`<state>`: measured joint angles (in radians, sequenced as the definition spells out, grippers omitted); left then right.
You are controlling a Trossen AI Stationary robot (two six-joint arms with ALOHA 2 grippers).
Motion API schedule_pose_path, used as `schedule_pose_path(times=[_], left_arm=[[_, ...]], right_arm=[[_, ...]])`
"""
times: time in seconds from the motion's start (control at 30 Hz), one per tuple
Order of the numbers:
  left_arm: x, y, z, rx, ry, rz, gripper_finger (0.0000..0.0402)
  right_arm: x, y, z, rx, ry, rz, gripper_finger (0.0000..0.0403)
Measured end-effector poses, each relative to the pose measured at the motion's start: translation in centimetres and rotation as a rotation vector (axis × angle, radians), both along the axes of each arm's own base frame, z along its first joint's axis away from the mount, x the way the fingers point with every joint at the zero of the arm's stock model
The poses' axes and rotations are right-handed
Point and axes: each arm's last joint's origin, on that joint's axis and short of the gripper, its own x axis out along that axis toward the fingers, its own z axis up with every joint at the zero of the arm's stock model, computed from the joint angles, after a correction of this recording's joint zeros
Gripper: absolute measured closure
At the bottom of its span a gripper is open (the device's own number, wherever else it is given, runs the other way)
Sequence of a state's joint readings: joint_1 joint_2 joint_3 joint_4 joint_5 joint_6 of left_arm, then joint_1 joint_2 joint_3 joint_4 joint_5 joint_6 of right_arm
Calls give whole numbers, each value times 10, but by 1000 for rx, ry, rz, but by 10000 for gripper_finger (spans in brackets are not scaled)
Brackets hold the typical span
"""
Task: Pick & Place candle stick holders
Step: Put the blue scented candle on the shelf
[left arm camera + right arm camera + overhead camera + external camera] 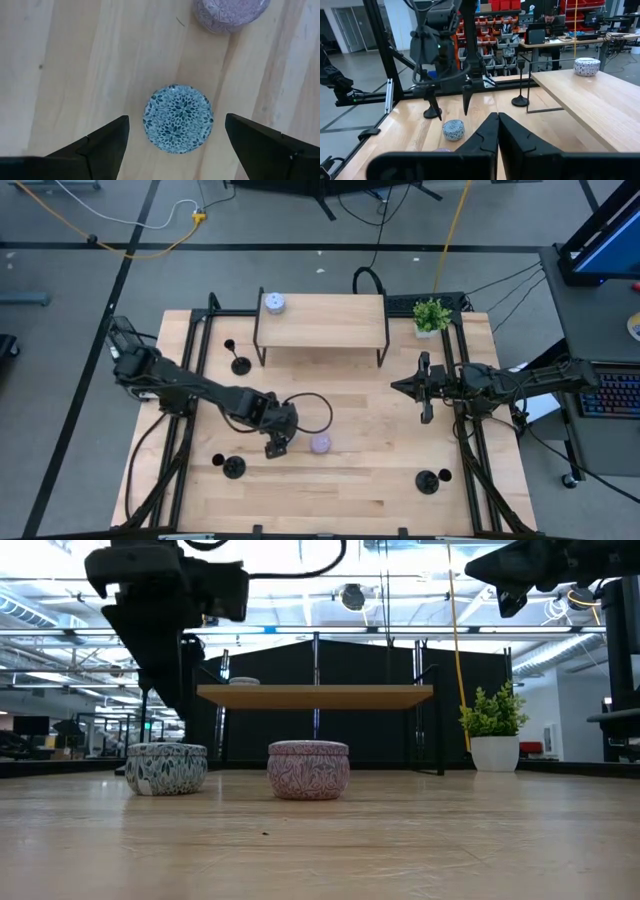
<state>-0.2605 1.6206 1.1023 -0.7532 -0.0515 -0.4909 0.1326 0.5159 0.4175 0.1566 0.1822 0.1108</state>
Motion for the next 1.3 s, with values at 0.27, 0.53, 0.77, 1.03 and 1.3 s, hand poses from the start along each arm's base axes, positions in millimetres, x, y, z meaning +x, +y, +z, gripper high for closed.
schedule_pose_path(times=[0.27,0.53,0.77,1.03,1.3], left_arm=[[2,10,1,-11,-4,27,64],[4,6,1,-55,-19,59,64],[11,0,-20,-40,41,66,64],[18,-2,-52,-29,146,72,64],[20,-5,-64,-72,195,53,64]], right_arm=[[0,0,0,0,-1,0,399],[0,0,0,0,-1,0,399],[0,0,0,0,0,0,399],[0,0,0,0,0,0,399],[-1,0,0,0,-1,0,399]])
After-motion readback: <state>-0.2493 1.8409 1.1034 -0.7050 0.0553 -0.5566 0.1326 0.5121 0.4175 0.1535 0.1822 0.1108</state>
